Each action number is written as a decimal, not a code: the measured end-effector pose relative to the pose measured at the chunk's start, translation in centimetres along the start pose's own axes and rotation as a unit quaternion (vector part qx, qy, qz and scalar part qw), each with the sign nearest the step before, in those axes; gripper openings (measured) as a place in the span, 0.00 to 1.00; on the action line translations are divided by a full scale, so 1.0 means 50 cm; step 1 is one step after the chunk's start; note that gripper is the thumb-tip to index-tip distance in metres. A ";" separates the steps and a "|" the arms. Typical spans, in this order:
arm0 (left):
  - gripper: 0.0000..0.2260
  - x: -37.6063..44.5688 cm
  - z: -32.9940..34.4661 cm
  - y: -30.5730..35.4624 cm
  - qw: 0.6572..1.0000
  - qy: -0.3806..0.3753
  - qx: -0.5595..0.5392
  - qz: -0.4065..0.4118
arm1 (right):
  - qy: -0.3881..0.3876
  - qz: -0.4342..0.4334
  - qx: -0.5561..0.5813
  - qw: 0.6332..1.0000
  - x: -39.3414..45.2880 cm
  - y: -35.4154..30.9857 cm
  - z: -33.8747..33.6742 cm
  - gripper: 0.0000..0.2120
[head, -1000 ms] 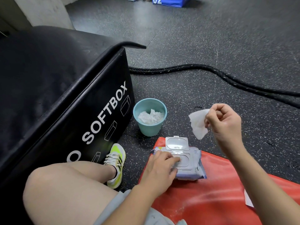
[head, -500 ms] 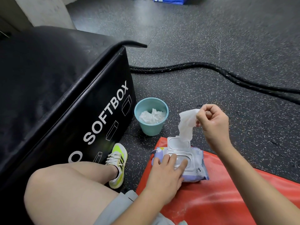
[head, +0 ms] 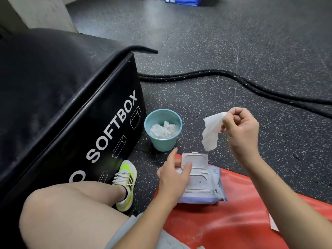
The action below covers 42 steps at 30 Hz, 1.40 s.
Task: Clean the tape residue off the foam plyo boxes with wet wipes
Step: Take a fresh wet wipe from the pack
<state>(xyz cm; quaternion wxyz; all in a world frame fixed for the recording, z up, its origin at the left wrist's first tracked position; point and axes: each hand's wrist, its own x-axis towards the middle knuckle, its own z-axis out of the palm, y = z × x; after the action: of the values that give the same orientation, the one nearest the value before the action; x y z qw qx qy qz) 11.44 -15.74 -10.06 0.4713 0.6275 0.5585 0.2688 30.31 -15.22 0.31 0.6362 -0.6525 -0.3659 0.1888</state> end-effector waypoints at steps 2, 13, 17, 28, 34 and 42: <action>0.16 -0.001 -0.008 -0.007 0.998 -0.007 -0.068 0.013 | 0.000 -0.001 0.002 1.000 0.000 -0.001 0.004 0.08; 0.14 -0.026 -0.007 -0.030 0.955 -0.050 0.233 0.179 | -0.070 0.029 -0.019 0.997 -0.068 0.012 0.072 0.07; 0.14 -0.021 0.002 -0.027 0.927 -0.039 0.310 0.208 | -0.084 0.033 -0.033 0.995 -0.087 0.015 0.080 0.06; 0.11 -0.013 -0.027 -0.009 0.969 0.033 0.180 0.168 | -0.109 0.029 -0.001 0.994 -0.102 -0.029 0.097 0.08; 0.17 0.022 -0.179 0.129 0.953 0.199 0.016 0.229 | -0.151 -0.017 0.039 0.988 -0.096 -0.104 0.150 0.08; 0.05 -0.025 -0.399 0.246 0.925 0.245 -0.070 0.280 | -0.270 -0.072 0.168 0.945 -0.117 -0.275 0.298 0.04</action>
<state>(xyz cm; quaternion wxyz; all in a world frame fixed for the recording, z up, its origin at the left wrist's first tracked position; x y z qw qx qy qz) -0.57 -10.29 9.33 0.2676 0.6384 0.4380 0.5736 12.59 -10.18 10.57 0.6257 -0.4324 -0.5330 0.3707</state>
